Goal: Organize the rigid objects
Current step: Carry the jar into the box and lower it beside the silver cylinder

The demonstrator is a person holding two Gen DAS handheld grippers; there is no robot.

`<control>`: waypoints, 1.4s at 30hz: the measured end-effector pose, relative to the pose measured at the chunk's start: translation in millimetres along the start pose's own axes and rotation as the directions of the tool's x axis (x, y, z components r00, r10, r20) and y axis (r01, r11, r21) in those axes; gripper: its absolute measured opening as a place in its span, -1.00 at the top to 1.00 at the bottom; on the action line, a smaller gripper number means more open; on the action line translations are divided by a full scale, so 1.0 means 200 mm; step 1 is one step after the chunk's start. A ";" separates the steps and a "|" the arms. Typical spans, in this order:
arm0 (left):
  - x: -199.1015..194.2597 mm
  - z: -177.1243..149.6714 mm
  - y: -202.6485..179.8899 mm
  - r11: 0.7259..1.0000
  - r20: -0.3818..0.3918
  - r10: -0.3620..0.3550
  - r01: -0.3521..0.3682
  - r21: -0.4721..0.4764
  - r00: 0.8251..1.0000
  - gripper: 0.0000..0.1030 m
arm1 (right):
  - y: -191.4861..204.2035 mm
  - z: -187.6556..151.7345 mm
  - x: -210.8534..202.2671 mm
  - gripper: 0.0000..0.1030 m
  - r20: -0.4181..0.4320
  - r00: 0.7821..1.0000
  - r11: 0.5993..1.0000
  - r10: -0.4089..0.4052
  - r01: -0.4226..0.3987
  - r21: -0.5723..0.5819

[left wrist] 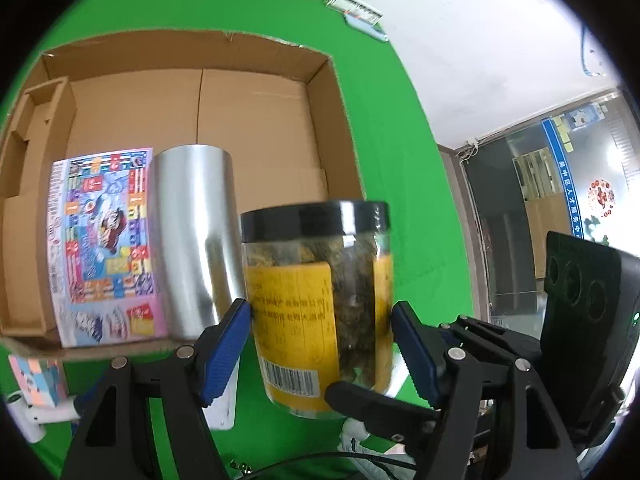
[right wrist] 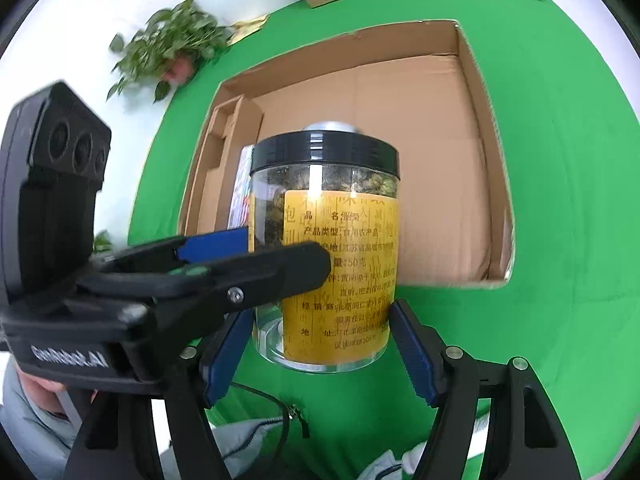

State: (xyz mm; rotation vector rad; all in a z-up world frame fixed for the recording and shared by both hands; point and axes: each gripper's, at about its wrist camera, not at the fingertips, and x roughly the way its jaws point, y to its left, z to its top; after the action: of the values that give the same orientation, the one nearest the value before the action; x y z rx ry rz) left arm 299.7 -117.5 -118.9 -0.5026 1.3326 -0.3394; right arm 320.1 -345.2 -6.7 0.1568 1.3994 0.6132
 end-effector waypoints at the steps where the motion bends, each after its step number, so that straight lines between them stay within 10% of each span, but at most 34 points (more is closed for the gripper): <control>1: 0.02 0.02 0.01 1.000 -0.010 -0.004 0.004 -0.010 1.000 -0.38 | -0.02 0.03 0.00 -0.32 -0.001 1.000 1.000 0.001 -0.001 0.004; 13: 0.08 0.09 0.18 0.992 -0.024 -0.064 0.061 -0.110 0.998 -0.13 | -0.17 0.27 0.28 -0.18 -0.059 0.998 0.999 0.014 -0.012 0.047; 21: -0.05 -0.03 0.36 0.981 0.014 -0.046 0.048 -0.188 0.999 -0.13 | -0.36 0.21 0.18 -0.29 0.021 0.995 0.991 -0.094 0.092 0.098; 37: 0.02 0.03 0.39 0.981 0.007 -0.062 0.062 -0.185 0.998 -0.13 | -0.27 0.64 0.29 -0.20 0.127 0.980 0.987 -0.150 0.140 0.084; 42: 0.02 0.03 0.42 0.980 0.013 -0.058 0.060 -0.192 0.998 -0.13 | -0.28 0.79 0.47 -0.38 0.025 0.971 0.970 -0.236 0.234 0.066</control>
State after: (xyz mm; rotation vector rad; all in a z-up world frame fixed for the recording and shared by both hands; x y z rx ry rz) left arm 301.8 -47.4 -165.9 -0.7054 1.3525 -0.2586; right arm 490.7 -305.8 -84.7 0.0489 1.3817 0.3689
